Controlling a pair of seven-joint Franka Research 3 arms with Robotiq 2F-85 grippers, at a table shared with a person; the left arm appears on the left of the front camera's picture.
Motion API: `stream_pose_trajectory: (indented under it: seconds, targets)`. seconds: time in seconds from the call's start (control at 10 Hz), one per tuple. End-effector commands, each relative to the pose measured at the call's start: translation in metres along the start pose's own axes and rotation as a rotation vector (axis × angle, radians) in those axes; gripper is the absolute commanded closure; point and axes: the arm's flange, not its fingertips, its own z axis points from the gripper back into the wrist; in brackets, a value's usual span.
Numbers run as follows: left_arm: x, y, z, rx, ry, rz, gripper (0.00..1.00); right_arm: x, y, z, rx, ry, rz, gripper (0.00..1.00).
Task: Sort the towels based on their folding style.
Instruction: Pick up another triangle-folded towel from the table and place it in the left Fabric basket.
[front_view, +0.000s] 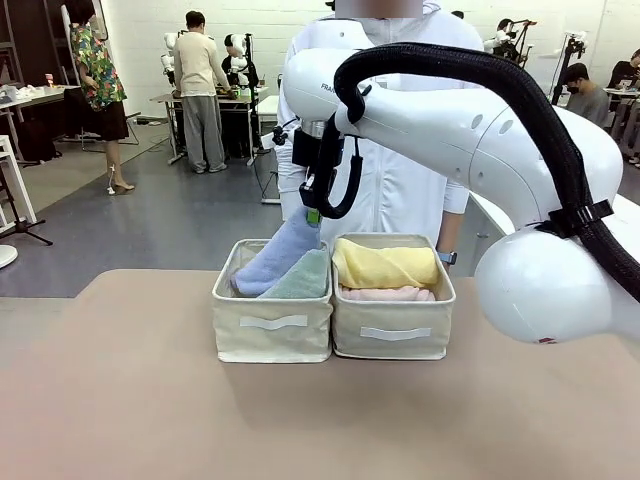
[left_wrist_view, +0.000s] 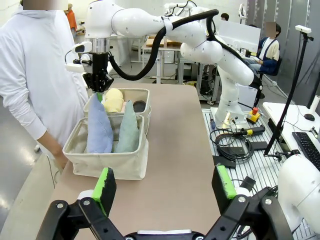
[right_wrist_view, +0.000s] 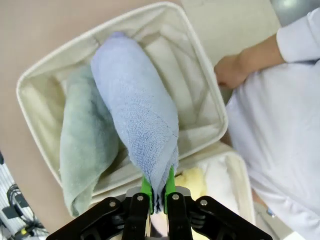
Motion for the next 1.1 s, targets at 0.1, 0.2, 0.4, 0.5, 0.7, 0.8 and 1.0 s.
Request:
stream_pose_trajectory:
  seconds: [0.1, 0.2, 0.4, 0.5, 0.7, 0.8, 1.0]
  targets:
    - [0.000, -0.003, 0.000, 0.006, -0.014, -0.020, 0.00, -0.024, 0.003, -0.013, 0.033, -0.075, 0.040, 0.89]
    - [0.000, -0.003, 0.000, 0.006, -0.014, -0.020, 0.00, -0.028, 0.002, -0.018, 0.039, -0.082, 0.062, 0.89]
    - [0.000, -0.003, 0.000, 0.006, -0.014, -0.020, 0.00, -0.036, 0.002, -0.026, 0.043, -0.052, 0.173, 0.89]
    - [0.000, -0.003, 0.000, 0.006, -0.014, -0.020, 0.00, -0.042, 0.000, -0.027, 0.049, -0.060, 0.172, 0.89]
    - [0.000, -0.003, 0.000, 0.006, -0.014, -0.020, 0.00, -0.049, 0.000, -0.037, 0.072, -0.063, 0.198, 0.89]
    - [0.000, -0.003, 0.000, 0.006, -0.014, -0.020, 0.00, -0.052, 0.000, -0.043, 0.090, -0.067, 0.203, 0.89]
    - [0.000, -0.003, 0.000, 0.006, -0.014, -0.020, 0.00, -0.056, 0.000, -0.062, 0.142, -0.052, 0.201, 0.89]
